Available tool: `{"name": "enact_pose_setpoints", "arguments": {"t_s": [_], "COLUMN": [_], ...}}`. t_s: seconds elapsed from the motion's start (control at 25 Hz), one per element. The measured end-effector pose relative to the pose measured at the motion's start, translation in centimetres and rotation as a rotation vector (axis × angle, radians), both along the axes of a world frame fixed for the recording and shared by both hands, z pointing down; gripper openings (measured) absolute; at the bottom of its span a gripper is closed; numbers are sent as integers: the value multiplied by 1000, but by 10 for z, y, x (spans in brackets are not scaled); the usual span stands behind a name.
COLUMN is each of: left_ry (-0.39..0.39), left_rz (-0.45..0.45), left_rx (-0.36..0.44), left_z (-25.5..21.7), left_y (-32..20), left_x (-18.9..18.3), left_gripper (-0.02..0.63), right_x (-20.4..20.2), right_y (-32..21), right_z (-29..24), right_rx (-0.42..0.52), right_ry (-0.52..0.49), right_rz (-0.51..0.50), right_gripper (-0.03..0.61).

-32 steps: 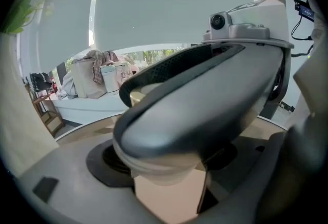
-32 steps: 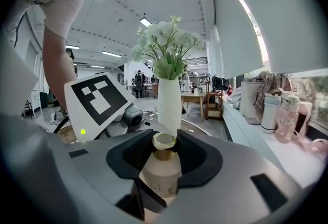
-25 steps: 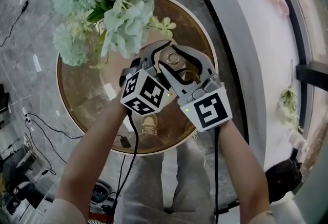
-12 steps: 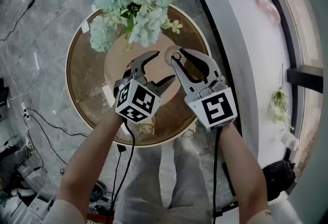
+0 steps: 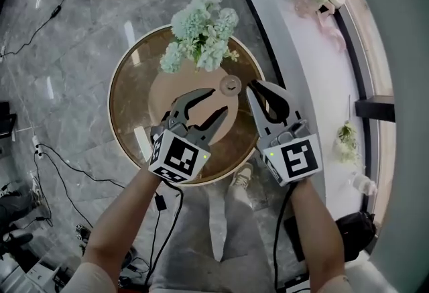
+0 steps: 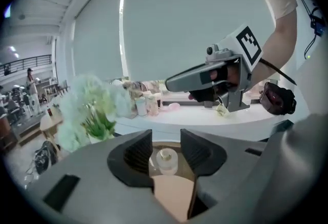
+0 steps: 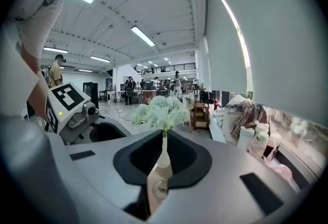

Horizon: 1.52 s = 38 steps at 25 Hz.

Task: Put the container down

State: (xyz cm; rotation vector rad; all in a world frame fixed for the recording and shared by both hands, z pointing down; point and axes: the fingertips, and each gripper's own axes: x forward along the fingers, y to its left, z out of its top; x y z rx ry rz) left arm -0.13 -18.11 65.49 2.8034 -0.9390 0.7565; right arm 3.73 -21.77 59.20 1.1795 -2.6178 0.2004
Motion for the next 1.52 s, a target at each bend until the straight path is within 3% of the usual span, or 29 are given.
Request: {"name": "enact_pose_setpoints", "arguments": {"t_s": [0.12, 0.2, 0.48, 0.96, 1.2, 1.36, 1.52], "left_ry": [36, 61, 82, 137, 143, 93, 102], "left_rz": [-46, -71, -120, -148, -143, -128, -128], "left_rx": [82, 120, 249, 361, 430, 470, 480], "left_z": [-65, -110, -250, -430, -510, -542, -562], "left_y": [0, -1, 0, 31, 54, 75, 91], "left_x": [-12, -19, -37, -49, -53, -56, -53], "left_gripper": [117, 115, 16, 9, 8, 8, 8], "right_x": [6, 8, 7, 12, 12, 16, 24], "right_y": [4, 6, 21, 66, 96, 122, 144], "right_z": [-51, -89, -219, -420, -495, -537, -571], "right_rx": [13, 31, 91, 251, 376, 415, 449], "right_ry": [-5, -9, -53, -56, 57, 17, -31], "right_rz": [31, 49, 67, 54, 36, 34, 67], "right_gripper": [25, 22, 12, 8, 8, 8, 8]}}
